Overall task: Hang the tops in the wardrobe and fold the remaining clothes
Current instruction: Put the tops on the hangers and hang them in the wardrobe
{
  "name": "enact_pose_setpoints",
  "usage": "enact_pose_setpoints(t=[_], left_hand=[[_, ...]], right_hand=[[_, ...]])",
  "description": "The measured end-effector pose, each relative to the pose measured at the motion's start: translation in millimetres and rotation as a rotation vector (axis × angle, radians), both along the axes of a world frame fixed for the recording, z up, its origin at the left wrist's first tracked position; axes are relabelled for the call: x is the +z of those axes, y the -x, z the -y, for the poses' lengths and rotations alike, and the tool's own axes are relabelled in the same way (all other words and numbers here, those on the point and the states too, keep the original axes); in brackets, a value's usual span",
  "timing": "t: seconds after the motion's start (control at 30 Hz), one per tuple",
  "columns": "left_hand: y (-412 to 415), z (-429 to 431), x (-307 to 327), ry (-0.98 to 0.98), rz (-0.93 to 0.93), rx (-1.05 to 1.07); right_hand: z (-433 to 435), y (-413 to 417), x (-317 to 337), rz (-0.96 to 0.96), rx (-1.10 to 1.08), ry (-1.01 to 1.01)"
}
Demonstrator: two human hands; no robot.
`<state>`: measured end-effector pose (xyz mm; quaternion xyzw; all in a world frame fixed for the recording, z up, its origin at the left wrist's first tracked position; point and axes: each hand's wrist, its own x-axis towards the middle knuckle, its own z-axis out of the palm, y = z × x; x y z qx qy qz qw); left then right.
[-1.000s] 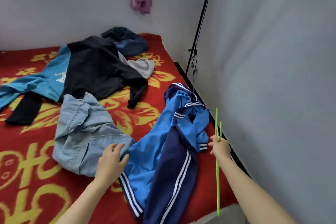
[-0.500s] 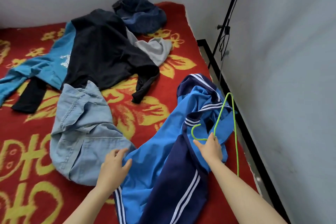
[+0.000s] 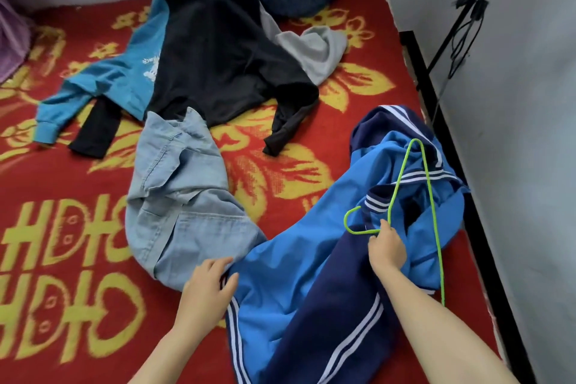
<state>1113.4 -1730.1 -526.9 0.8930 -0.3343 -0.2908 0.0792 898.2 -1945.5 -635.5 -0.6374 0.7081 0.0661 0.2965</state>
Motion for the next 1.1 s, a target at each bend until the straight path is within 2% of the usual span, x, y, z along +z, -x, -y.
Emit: enact_pose_setpoints(t=[0.17, 0.27, 0.33, 0.43, 0.63, 0.7, 0.83, 0.9, 1.0, 1.1], left_hand=[[2.1, -6.4, 4.8, 0.02, -0.097, 0.044], [13.2, 1.5, 15.7, 0.133, -0.37, 0.252], [21.0, 7.8, 23.3, 0.201, -0.508, 0.317], [32.5, 17.5, 37.4, 0.248, -0.606, 0.238], [17.1, -11.9, 89.7, 0.435, -0.975, -0.074], [4.6, -35.1, 101.4, 0.544, -0.996, -0.084], [-47.6, -90.6, 115.6, 0.764, -0.914, 0.007], [-78.8, -116.8, 120.2, 0.771, -0.874, 0.055], [-130.6, -157.6, 130.3, 0.778, -0.922, 0.205], [-169.7, -189.8, 155.7, 0.806, -0.988, 0.275]], right_hand=[[-19.8, -0.5, 36.8, 0.212, -0.164, 0.152], [-45.9, -6.5, 70.6, 0.328, -0.181, 0.226], [-66.0, -12.4, 95.2, 0.376, -0.174, 0.251], [-98.7, -28.9, 133.3, 0.463, -0.135, 0.26], [-176.7, -90.6, 215.7, 0.638, 0.005, 0.28], [-201.5, -113.0, 238.4, 0.668, 0.055, 0.286], [-263.2, -166.2, 279.0, 0.679, 0.167, 0.406], [-284.2, -186.5, 287.1, 0.693, 0.189, 0.437], [-306.4, -198.1, 293.8, 0.759, 0.093, 0.415], [-310.7, -191.7, 279.6, 0.58, 0.177, 0.385]])
